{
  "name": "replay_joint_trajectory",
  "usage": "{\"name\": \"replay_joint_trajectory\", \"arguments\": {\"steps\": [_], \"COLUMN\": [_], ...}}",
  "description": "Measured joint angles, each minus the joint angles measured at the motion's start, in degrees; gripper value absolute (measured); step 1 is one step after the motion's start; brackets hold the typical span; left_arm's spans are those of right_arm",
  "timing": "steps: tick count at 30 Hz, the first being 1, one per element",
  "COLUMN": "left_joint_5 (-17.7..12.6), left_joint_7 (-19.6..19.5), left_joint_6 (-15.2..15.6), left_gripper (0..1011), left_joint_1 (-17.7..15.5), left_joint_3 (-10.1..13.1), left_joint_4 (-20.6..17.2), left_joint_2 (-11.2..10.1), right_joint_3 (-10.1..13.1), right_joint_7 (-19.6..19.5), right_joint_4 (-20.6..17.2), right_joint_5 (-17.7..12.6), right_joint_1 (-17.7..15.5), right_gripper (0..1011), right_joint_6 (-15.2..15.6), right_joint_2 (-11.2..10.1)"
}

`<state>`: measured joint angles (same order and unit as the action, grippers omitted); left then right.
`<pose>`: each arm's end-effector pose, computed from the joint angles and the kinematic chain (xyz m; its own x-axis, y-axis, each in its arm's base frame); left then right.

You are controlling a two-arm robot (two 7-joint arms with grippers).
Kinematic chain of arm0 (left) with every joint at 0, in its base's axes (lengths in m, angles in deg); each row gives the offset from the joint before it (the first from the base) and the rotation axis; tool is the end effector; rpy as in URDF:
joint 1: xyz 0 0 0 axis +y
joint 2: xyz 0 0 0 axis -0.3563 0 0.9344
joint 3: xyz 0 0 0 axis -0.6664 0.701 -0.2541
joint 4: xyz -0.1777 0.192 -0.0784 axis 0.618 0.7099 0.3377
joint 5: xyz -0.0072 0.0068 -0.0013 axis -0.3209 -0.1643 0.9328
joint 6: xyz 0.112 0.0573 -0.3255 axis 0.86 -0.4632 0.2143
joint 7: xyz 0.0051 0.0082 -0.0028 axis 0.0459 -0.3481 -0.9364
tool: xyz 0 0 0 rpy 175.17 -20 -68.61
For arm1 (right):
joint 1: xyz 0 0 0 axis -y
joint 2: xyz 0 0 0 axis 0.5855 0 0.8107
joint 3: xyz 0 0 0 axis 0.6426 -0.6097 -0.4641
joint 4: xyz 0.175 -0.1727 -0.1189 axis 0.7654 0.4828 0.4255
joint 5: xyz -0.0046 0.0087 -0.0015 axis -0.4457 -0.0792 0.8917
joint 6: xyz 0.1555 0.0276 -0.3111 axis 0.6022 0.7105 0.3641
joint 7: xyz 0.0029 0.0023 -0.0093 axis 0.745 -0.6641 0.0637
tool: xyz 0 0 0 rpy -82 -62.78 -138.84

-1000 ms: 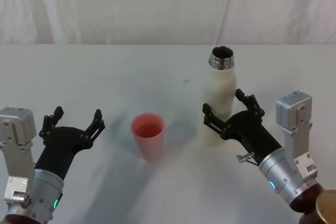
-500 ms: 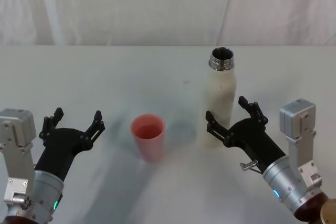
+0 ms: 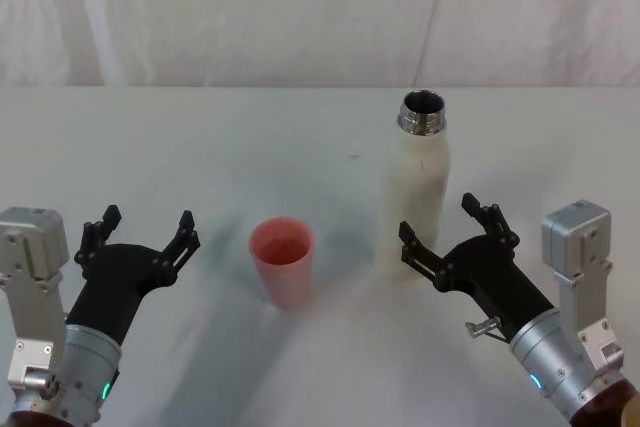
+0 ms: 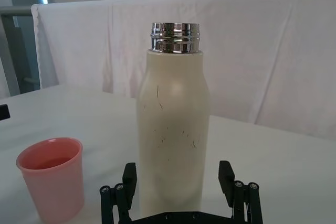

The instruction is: Grasp the thermos with one hand and pour water into the cup lid.

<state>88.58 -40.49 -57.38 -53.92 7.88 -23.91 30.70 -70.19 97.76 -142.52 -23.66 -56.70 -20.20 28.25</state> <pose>0.2973 0.0292 -0.2693 0.1245 0.9917 -0.0326 -0.9921 0.1239 -0.0177 0.3387 0.0682 -0.2914 0.5198 -0.8535 0.0368 0.8493 0.5209 0.0856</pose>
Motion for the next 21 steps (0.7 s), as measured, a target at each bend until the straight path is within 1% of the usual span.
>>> {"name": "replay_joint_trajectory", "arguments": {"steps": [11,21], "left_joint_5": [0.0,0.0], "left_joint_7": [0.0,0.0], "left_joint_6": [0.0,0.0], "left_gripper": [1001,1001], "left_joint_1": [0.0,0.0], "left_joint_3": [0.0,0.0], "left_joint_4": [0.0,0.0], "left_joint_2": [0.0,0.0], "right_joint_3": [0.2,0.9], "right_joint_7": [0.0,0.1], "right_joint_4": [-1.5,-2.5], "right_joint_5": [0.2,0.0], "right_joint_1": [-1.7,-3.0], "right_gripper": [1003,1003], "right_joint_6": [-0.1,-0.4], "right_joint_2": [-0.6,-1.2]}}
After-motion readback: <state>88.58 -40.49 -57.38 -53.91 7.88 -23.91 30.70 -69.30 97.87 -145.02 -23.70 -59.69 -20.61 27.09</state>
